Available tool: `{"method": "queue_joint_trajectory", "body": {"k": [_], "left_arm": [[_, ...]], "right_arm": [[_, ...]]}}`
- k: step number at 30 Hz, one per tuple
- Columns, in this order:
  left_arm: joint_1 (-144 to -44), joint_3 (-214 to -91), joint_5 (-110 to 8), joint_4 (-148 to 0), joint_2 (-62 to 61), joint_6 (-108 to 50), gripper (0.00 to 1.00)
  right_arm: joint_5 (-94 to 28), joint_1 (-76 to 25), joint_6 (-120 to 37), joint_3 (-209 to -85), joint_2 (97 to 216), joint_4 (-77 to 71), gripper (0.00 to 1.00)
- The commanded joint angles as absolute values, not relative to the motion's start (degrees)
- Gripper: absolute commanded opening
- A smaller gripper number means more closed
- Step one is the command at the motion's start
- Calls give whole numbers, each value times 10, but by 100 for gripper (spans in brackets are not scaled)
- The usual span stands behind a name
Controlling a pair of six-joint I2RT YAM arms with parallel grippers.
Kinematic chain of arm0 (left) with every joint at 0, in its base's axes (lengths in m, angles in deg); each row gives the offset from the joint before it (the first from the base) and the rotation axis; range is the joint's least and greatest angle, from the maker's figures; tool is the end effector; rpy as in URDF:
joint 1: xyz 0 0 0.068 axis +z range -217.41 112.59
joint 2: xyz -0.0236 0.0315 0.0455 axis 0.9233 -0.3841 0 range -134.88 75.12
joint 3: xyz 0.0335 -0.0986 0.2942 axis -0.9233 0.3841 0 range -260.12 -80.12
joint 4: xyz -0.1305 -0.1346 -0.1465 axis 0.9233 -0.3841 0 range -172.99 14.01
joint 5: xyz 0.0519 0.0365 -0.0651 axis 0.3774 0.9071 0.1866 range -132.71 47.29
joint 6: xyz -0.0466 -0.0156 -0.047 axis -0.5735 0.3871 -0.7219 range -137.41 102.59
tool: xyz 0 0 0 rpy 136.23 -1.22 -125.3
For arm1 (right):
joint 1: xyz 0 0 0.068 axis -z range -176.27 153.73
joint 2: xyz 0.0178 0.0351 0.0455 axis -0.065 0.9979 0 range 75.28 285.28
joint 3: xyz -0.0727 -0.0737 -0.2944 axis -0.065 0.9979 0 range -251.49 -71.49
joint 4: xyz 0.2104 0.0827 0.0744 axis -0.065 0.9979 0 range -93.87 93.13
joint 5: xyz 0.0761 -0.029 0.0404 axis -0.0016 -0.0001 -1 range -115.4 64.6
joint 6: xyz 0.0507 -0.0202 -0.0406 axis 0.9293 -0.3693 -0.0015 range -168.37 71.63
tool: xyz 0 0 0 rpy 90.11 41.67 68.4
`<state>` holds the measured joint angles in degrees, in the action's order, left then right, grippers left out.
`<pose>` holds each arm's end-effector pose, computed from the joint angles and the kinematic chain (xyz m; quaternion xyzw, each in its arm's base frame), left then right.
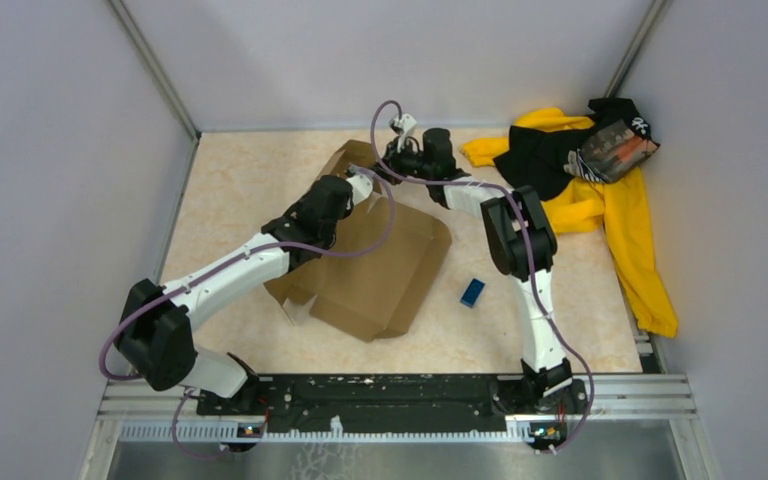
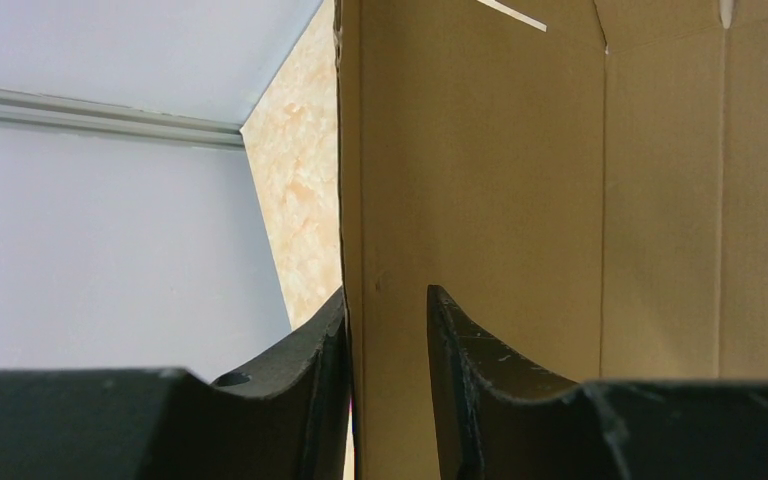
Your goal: Fold the paper box
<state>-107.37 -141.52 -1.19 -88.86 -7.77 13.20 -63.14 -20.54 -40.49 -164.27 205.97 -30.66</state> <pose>0.2560 -0.1673 0.3261 0.3427 0.7706 0.2768 0.4606 0.4820 0.2540 0.2340 -0.3075 0.6941 0.4065 0.5084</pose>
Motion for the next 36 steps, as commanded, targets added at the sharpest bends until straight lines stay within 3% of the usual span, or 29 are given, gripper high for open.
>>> {"method": "queue_joint_trajectory", "body": {"k": [1, 36], "left_arm": [[-1071, -1409, -18, -878, -60, 123, 38], [-1074, -1416, -41, -903, -63, 99, 36]], "right_arm": [[-642, -218, -407, -1644, 2004, -327, 1], [-626, -254, -390, -1484, 1918, -387, 0]]}}
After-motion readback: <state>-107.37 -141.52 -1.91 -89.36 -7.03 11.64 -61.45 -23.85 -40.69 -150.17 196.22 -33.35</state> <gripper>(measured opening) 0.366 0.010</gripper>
